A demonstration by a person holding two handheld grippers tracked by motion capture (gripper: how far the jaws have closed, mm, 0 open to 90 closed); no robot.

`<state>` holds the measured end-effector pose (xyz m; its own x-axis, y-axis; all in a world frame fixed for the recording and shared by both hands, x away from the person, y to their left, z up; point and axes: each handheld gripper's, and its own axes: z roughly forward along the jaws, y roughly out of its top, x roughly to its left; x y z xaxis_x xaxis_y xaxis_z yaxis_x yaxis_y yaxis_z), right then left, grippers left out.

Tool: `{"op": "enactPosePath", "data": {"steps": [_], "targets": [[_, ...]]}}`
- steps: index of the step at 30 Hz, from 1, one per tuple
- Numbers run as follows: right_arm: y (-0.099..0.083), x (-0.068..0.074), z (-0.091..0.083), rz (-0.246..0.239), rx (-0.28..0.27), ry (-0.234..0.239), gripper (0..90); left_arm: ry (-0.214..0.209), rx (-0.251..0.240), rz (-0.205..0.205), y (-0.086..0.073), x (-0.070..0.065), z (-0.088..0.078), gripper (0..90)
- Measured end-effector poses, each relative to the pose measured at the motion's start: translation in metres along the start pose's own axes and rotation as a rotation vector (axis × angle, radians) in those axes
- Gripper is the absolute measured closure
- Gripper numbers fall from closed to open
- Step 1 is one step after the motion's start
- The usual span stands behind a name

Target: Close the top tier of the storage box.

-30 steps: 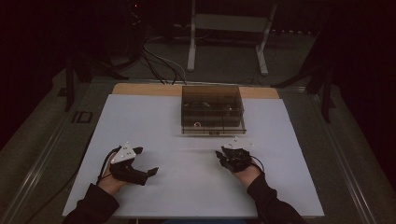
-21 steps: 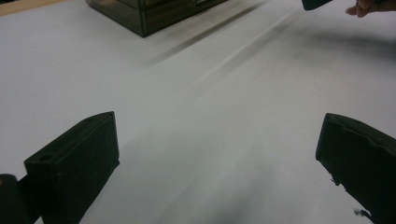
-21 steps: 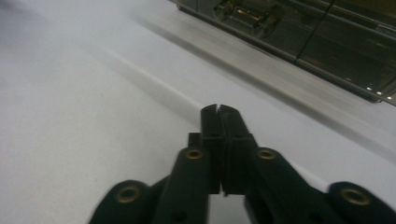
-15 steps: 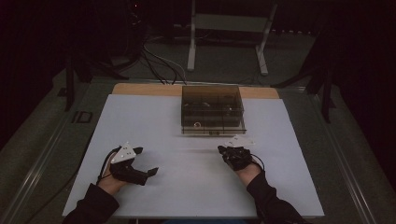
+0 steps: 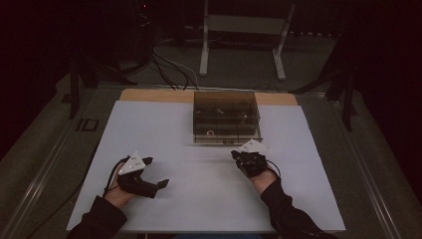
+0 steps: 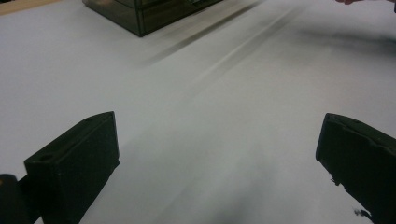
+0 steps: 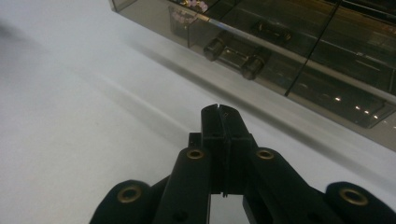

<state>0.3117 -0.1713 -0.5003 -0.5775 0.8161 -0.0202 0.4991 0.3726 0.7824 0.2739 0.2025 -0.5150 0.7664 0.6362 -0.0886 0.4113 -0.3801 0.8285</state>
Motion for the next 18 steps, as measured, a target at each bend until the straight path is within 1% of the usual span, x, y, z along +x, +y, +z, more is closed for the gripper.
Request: {"op": "enactPosePath", "data": {"steps": [4,7,16,18], "targets": [[0.002,-0.002,0.003,0.0,-0.007,-0.013,90.0,0.004,-0.002,0.004,0.0,-0.001,0.0,1.0],[0.003,-0.003,0.005,0.009,-0.012,-0.021,90.0,0.003,0.002,0.005,0.0,-0.001,0.0,1.0],[0.01,-0.006,0.013,0.018,-0.023,-0.036,90.0,0.005,0.003,0.003,0.0,-0.001,0.0,1.0],[0.011,-0.006,0.015,0.018,-0.021,-0.027,90.0,0.002,0.0,0.001,0.0,-0.001,0.0,1.0]]}}
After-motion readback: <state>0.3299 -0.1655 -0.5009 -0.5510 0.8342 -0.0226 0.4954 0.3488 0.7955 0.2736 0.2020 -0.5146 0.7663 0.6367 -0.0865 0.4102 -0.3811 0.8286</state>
